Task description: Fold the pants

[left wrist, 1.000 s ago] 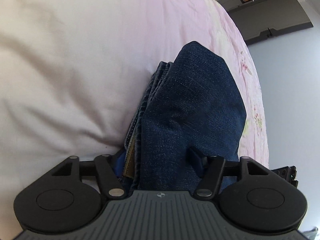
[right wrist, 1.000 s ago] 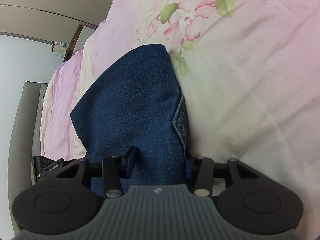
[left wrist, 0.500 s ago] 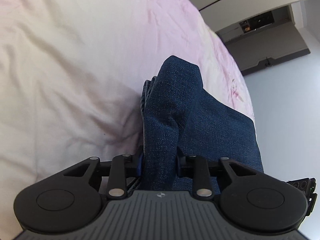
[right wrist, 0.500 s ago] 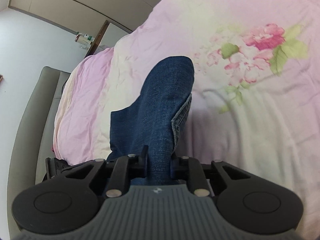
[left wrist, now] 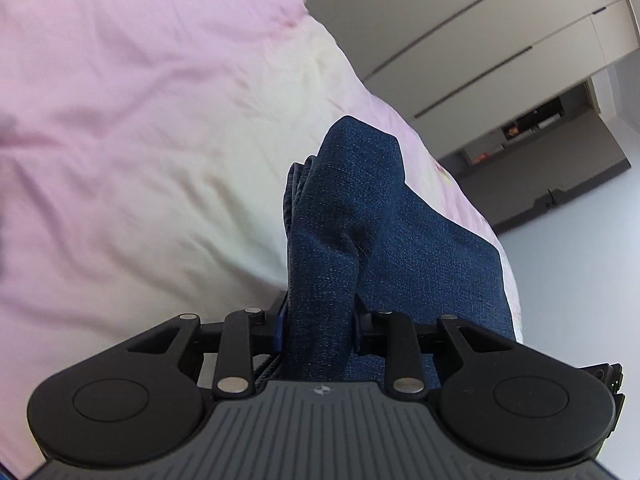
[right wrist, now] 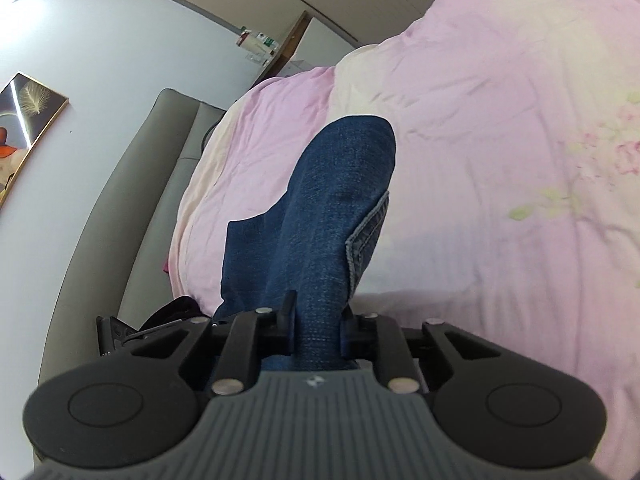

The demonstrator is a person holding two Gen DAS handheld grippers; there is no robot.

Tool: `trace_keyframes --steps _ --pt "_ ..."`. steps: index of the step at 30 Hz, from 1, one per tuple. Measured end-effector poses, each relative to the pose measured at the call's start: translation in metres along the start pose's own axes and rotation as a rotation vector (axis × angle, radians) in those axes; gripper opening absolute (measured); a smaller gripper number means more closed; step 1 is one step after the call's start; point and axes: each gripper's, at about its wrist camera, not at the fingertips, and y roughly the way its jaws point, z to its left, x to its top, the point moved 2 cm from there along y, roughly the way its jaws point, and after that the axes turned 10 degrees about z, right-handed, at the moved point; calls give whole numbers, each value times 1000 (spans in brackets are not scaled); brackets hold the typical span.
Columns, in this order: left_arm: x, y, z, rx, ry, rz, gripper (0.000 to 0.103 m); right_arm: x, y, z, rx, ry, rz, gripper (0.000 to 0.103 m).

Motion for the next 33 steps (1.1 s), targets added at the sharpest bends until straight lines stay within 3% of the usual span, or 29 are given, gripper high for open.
trace_keyframes --steps 4,11,19,24,27,31,33 --pt "18 -3 20 47 -23 -11 32 14 45 9 42 -13 37 14" --pt "37 33 60 66 -65 27 32 29 98 -12 16 0 85 14" --pt "33 66 90 34 -73 66 36 23 132 -64 -89 61 150 16" --pt "30 59 74 95 -12 68 40 19 146 -79 -151 96 157 23" --pt "31 39 53 178 92 33 40 22 140 -62 -229 15 165 33" --pt "38 11 24 222 219 -87 36 23 121 -30 -405 -216 148 32" --pt "47 9 10 208 248 -126 34 26 116 -16 -472 -319 84 24"
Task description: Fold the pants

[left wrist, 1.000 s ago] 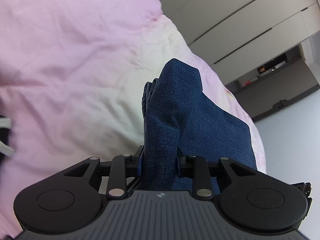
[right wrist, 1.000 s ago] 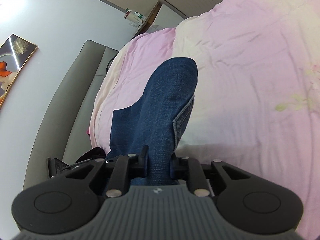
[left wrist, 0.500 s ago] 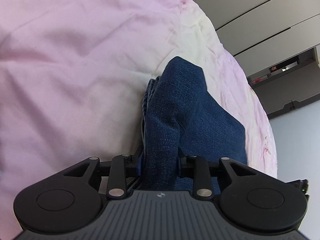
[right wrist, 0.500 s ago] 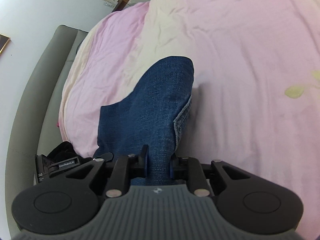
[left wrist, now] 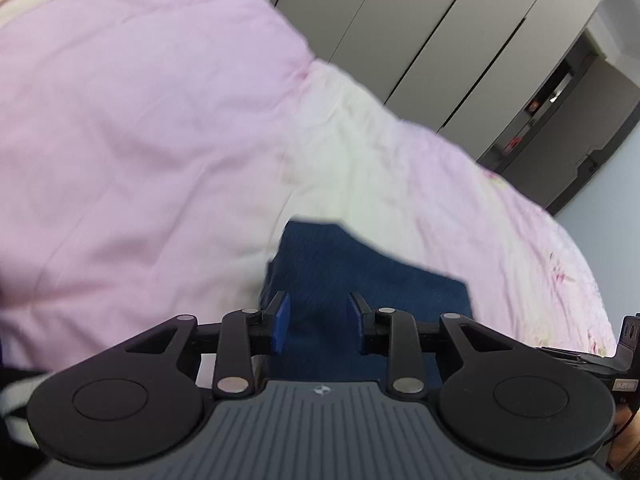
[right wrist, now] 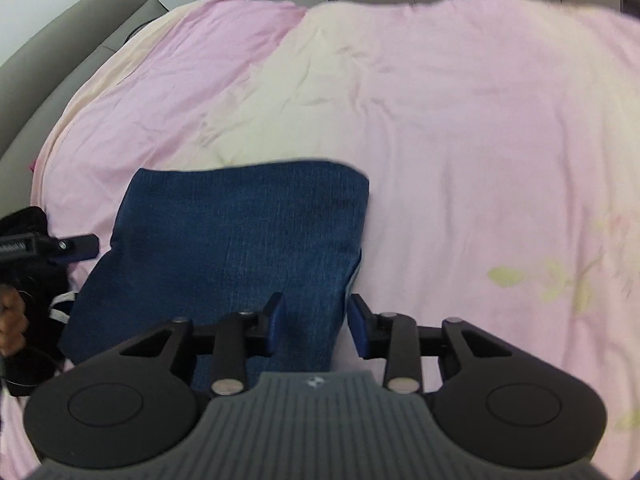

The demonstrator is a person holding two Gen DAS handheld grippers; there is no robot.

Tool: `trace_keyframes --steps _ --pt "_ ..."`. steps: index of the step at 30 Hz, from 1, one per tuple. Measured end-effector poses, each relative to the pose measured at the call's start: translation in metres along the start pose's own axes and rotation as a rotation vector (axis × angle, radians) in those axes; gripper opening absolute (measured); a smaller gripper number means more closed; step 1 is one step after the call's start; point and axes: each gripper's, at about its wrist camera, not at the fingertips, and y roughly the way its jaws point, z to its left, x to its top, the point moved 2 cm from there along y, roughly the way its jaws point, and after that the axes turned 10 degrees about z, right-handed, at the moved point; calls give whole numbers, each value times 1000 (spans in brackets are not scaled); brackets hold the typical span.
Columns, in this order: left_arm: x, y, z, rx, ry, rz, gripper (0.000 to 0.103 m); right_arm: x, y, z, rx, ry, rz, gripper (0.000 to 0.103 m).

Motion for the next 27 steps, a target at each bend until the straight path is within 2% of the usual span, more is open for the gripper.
trace_keyframes --steps 2,4,5,7,11,13,16,20,23,27 --pt "10 9 -9 24 12 -19 31 12 -5 7 -13 -23 -56 22" --pt "17 26 -13 31 0 -17 30 27 2 11 12 -19 -71 13" --pt "18 34 -11 43 -17 -16 29 35 9 14 -8 -25 -74 13" --pt "18 51 -2 59 -51 -9 26 43 26 13 -45 -25 -70 8" --pt "17 79 19 81 -102 39 23 50 57 3 -61 24 -27 0" --pt "18 85 26 74 -136 56 23 51 71 0 -59 40 -12 0" --pt "19 76 22 83 -126 64 23 51 73 -1 -57 61 -1 0" --pt "4 47 2 122 -28 81 20 44 58 13 -67 21 27 0" --pt "-20 25 -12 159 50 102 20 20 45 21 -66 7 40 0" --pt "-54 -8 -22 126 63 85 20 -20 18 33 -71 7 0 0"
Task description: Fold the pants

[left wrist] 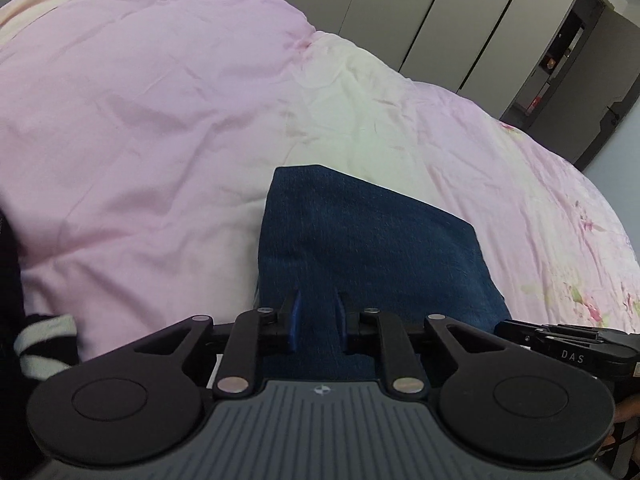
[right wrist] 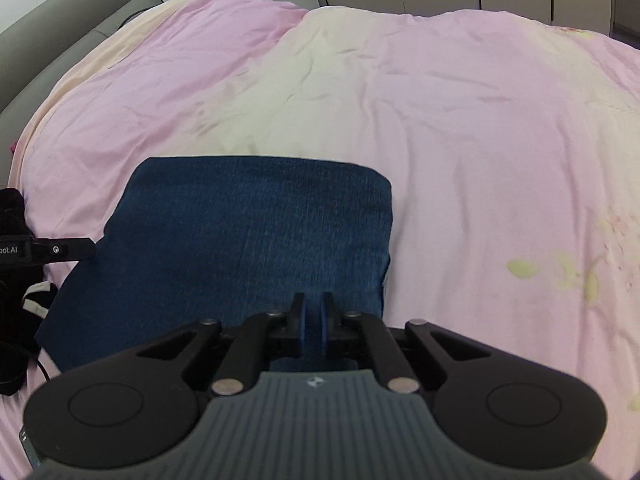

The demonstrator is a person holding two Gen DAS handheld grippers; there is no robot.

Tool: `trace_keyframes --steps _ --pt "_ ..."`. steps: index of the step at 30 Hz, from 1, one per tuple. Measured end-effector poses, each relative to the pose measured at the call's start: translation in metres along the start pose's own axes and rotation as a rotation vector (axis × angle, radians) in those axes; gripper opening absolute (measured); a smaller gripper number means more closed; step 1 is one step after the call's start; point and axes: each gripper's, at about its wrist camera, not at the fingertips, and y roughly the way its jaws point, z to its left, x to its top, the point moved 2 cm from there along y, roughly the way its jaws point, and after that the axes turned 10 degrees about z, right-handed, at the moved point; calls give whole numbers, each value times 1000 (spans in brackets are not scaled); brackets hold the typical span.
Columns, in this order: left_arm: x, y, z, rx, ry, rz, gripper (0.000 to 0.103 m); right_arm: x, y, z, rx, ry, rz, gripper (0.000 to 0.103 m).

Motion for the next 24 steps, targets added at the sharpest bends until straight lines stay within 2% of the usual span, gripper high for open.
trace_keyframes --steps 2,5,8,12,15,17,19,20,24 --pt "-17 -6 -3 0 3 15 20 -22 -14 7 11 4 -9 0" --pt "-40 -3 -8 41 30 37 20 -52 -30 16 -10 -11 -18 0" --pt "-53 10 0 84 3 46 8 -81 -37 20 -1 -3 -3 0" --pt "-57 27 21 27 -94 65 6 -110 -26 20 -16 -15 26 0" --pt "-56 29 20 41 -90 78 6 -113 -11 23 -50 -52 35 0" --pt "-51 19 12 72 -80 85 6 -107 -8 22 -52 -35 63 0" --pt "-46 0 1 96 -56 58 6 -98 -15 22 -33 0 82 0" --pt "-44 -12 -4 108 -44 37 12 -96 -24 22 -20 10 77 0" --pt "-36 -73 -35 111 6 -39 13 -86 -73 20 15 15 -1 16"
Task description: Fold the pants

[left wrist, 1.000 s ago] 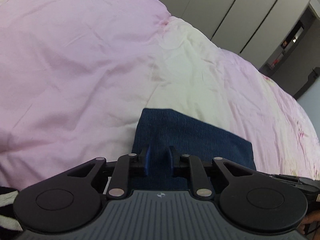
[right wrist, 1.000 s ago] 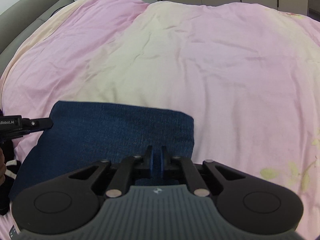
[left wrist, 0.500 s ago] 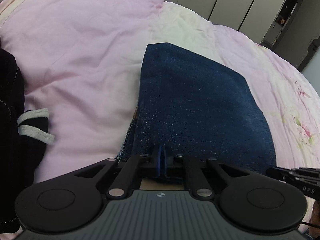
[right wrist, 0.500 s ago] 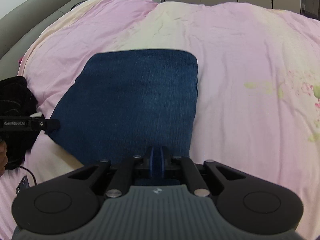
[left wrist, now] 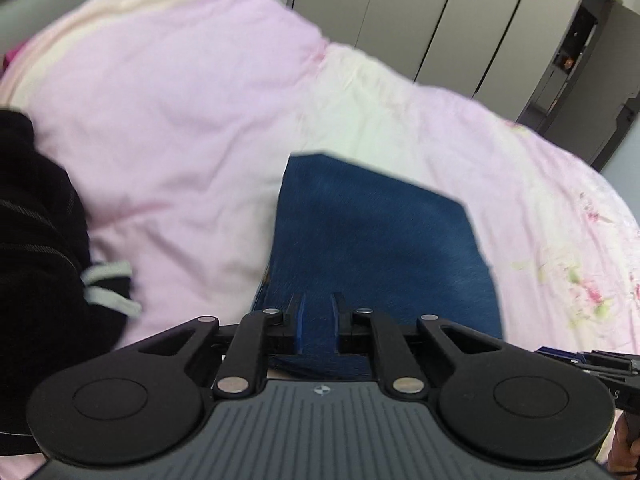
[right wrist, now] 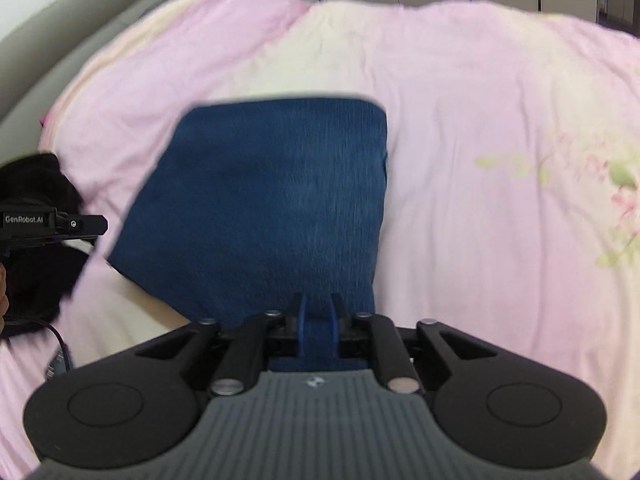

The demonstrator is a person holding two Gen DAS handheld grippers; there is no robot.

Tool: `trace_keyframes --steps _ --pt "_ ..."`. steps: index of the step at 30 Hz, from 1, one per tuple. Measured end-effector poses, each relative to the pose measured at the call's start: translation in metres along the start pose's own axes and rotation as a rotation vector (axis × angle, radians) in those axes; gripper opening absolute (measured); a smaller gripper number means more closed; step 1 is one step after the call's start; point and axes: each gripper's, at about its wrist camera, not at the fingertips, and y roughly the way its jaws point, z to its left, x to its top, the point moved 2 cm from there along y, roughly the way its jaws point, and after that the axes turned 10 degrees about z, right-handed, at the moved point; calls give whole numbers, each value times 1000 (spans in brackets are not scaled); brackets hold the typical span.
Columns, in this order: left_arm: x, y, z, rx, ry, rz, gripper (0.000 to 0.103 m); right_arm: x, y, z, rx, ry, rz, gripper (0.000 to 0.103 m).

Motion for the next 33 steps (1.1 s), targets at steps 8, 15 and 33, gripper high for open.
trace_keyframes --steps 8,15,33 --pt "-6 -155 -76 117 176 -237 28 6 -144 29 17 -83 -216 46" --pt "-76 -222 -128 191 194 -463 84 -45 -237 52 -24 -155 -412 69" --pt "-172 -175 -152 242 165 -431 96 -191 -257 49 -163 -125 -626 98"
